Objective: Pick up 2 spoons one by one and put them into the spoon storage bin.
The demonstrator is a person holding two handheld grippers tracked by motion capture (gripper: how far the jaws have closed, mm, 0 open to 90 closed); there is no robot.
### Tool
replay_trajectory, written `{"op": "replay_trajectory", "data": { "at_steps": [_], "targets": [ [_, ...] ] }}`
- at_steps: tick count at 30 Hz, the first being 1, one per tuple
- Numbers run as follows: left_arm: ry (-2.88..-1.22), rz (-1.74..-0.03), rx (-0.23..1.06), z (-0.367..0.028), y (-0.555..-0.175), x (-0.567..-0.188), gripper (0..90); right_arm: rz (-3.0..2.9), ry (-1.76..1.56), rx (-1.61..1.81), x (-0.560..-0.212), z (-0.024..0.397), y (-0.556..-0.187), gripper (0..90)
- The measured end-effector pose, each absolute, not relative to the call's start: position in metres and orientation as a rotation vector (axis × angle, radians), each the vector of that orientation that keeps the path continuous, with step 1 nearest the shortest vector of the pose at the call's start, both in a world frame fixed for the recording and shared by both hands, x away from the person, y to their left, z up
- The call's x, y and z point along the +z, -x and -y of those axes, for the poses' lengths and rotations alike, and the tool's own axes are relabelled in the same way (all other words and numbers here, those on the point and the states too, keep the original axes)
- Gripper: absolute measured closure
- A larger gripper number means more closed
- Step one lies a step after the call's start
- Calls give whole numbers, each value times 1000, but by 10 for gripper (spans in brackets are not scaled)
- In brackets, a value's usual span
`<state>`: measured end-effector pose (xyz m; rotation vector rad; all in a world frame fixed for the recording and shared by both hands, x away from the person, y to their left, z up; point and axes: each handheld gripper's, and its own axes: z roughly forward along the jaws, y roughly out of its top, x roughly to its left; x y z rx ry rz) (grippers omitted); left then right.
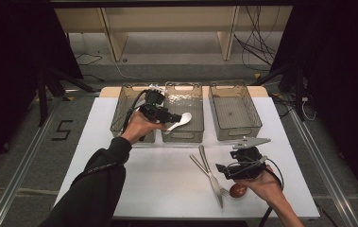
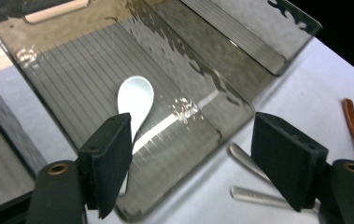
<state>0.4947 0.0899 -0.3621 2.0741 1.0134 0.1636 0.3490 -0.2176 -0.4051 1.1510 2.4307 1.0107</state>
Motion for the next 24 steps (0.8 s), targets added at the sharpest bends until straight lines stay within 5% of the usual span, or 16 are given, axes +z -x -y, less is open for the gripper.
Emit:
{"op": "replay_trajectory", "data": {
  "at_steps": [24],
  "targets": [
    [-2023,-986,262,-164,-414,-395,212,-2373,-1236,944,-413,246,-361,349]
  ]
}}
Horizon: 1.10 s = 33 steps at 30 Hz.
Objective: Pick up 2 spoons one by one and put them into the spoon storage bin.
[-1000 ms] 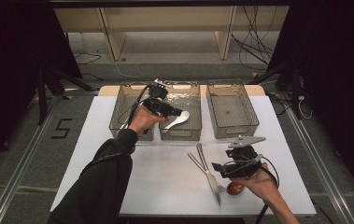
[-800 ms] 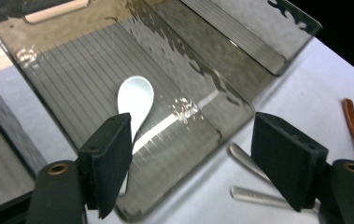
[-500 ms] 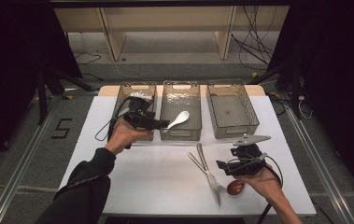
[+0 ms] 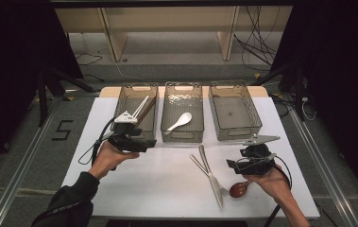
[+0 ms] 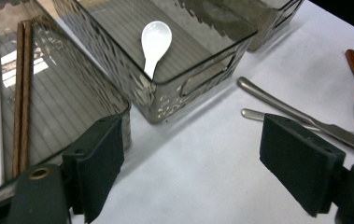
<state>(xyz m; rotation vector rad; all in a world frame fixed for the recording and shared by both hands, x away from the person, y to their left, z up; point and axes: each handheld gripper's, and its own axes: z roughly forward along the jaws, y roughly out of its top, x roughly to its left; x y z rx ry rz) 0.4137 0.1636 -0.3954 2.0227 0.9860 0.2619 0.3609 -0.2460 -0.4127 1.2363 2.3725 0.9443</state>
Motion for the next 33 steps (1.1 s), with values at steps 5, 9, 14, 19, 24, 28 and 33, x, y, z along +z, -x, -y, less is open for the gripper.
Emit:
{"op": "replay_trajectory", "data": {
  "at_steps": [5,9,14,19,24,28,33],
  "targets": [
    [-2010,-965,289,-168,-398,-395,206,-2360,-1266,934,-416,259,-364,431],
    [-1989,-948,308,-175,-383,-394,205,-2371,-1286,888,-420,268,-367,529],
    [-1957,-940,315,-185,-368,-394,205,-2372,-1320,833,-427,282,-372,645],
    [-1930,-934,320,-194,-357,-395,202,-2359,-1372,789,-433,295,-379,761],
    [-1942,-929,347,-199,-349,-402,203,-2349,-1410,741,-441,307,-384,860],
    [-1945,-928,335,-199,-346,-404,200,-2349,-1427,710,-445,313,-388,896],
    [-1957,-900,343,-199,-342,-405,198,-2356,-1452,681,-450,319,-391,900]
  ]
}}
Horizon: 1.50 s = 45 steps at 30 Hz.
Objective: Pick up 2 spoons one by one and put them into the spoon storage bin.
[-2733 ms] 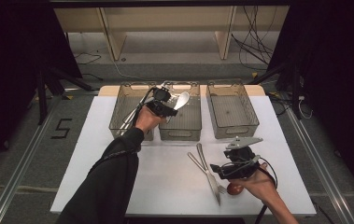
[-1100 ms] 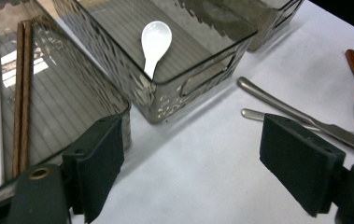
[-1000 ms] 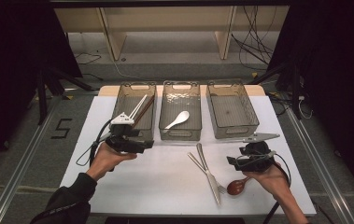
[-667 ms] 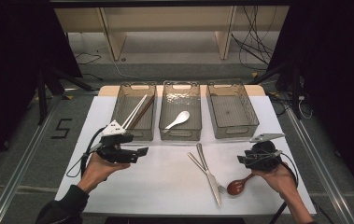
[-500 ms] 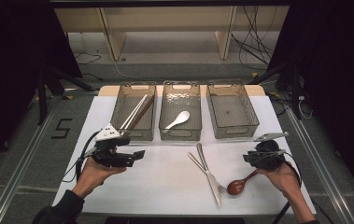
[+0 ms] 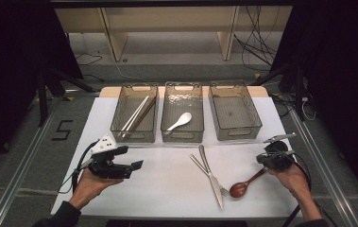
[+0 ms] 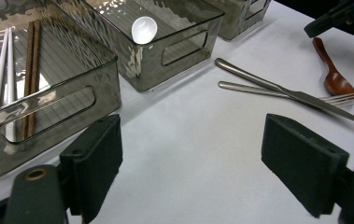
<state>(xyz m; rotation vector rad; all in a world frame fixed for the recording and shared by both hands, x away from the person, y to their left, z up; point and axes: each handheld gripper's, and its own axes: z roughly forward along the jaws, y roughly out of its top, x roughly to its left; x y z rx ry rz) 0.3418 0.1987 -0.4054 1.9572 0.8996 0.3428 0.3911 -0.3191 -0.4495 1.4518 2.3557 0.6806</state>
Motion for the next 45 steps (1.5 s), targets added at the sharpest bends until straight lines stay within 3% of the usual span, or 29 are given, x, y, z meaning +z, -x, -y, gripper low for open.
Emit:
{"op": "replay_trajectory", "data": {
  "at_steps": [16,32,35,40,45],
  "targets": [
    [-1947,-876,366,-203,-333,-407,198,-2397,-1530,524,-459,326,-390,900],
    [-1955,-865,373,-202,-330,-407,198,-2558,-1458,370,-451,314,-339,894],
    [-1945,-870,362,-202,-332,-408,198,-2542,-1417,439,-442,314,-338,846],
    [-1947,-865,362,-202,-331,-407,198,-2635,-1224,523,-428,305,-332,567],
    [-1936,-871,369,-204,-331,-406,196,-2731,-1104,474,-433,289,-327,452]
  ]
}}
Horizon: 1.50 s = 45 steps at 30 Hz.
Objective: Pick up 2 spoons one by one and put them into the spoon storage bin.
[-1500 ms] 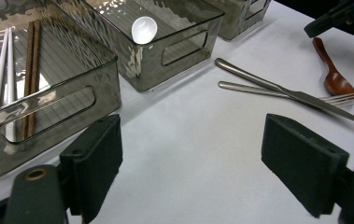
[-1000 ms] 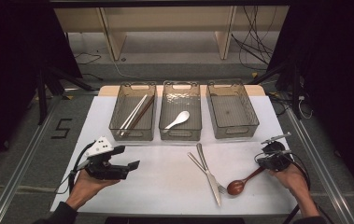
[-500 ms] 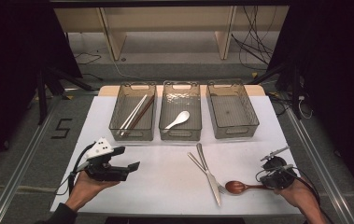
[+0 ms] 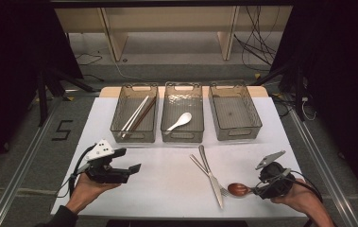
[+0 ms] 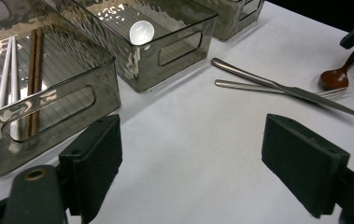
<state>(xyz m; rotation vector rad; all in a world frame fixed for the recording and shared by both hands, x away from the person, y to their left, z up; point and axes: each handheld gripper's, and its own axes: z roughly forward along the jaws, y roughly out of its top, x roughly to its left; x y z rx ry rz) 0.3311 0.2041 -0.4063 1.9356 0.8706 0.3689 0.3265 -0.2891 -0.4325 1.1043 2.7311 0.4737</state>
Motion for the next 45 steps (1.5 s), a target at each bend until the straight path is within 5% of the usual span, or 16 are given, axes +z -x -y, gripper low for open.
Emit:
{"op": "replay_trajectory", "data": {
  "at_steps": [12,30,45],
  "targets": [
    [-1938,-873,372,-204,-331,-407,190,-2794,-1050,334,-449,284,-328,474],
    [-1943,-879,373,-204,-332,-408,191,-2863,-991,282,-452,280,-328,803],
    [-1925,-887,375,-205,-332,-407,191,-2805,-1021,359,-443,284,-329,822]
  ]
}}
